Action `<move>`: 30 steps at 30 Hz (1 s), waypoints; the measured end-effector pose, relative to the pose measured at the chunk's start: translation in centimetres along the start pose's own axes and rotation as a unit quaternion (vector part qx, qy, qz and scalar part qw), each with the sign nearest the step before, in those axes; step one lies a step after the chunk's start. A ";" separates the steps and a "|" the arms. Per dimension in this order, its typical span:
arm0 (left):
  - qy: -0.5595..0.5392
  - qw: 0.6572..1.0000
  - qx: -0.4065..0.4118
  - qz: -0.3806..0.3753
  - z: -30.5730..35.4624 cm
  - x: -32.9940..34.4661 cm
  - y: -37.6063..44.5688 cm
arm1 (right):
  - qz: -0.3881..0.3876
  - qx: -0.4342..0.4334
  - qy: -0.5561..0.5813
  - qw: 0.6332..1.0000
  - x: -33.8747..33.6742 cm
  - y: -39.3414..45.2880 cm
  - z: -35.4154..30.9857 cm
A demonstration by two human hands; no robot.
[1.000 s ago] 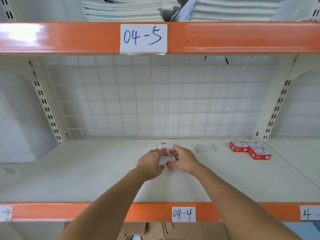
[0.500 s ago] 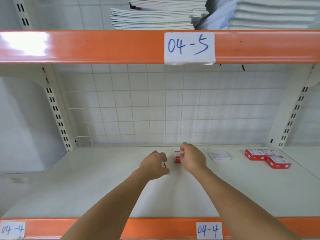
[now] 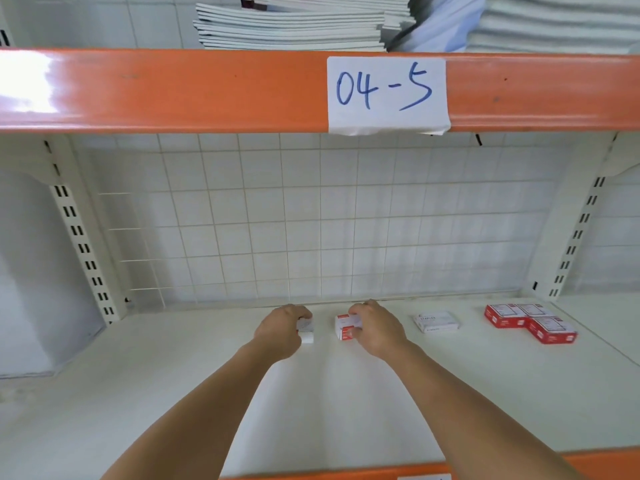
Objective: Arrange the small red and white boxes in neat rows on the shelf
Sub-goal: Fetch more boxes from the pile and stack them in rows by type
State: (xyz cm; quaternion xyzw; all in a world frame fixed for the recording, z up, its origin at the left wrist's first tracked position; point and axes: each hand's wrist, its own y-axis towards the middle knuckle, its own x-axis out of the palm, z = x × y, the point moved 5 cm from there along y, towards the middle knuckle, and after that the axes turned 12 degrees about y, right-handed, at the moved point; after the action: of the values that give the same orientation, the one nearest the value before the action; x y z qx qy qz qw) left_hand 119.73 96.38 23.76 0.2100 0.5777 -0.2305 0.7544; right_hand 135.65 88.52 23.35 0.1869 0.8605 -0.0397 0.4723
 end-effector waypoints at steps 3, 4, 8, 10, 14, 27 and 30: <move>-0.002 1.000 0.009 0.014 0.5 0.2 0.9 | -0.002 -0.015 0.010 1.000 0.5 0.3 -0.7; -0.004 1.000 0.011 0.017 0.6 0.2 1.1 | -0.001 -0.017 0.011 1.000 0.6 0.4 -0.8; -0.011 0.999 0.019 0.025 0.6 0.4 1.8 | 0.004 -0.019 0.011 1.000 0.9 0.7 -1.1; -0.015 0.999 0.024 0.026 0.4 0.5 1.9 | 0.008 -0.020 0.012 1.000 1.1 0.9 -1.1; -0.019 0.999 0.027 0.022 0.1 0.6 2.1 | 0.011 -0.023 0.015 1.000 1.3 1.1 -1.2; -0.024 0.999 0.021 0.015 -0.2 0.7 2.1 | 0.013 -0.028 0.007 0.999 1.5 1.4 -1.3; -0.024 0.999 0.028 0.015 -0.1 0.7 1.9 | 0.015 -0.028 0.006 0.999 1.5 1.3 -1.3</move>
State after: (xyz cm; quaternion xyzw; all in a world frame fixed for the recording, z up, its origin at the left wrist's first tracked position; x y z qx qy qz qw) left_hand 120.91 97.92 23.11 0.2339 0.5492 -0.2401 0.7655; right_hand 134.32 90.49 22.94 0.1864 0.8613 -0.0073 0.4727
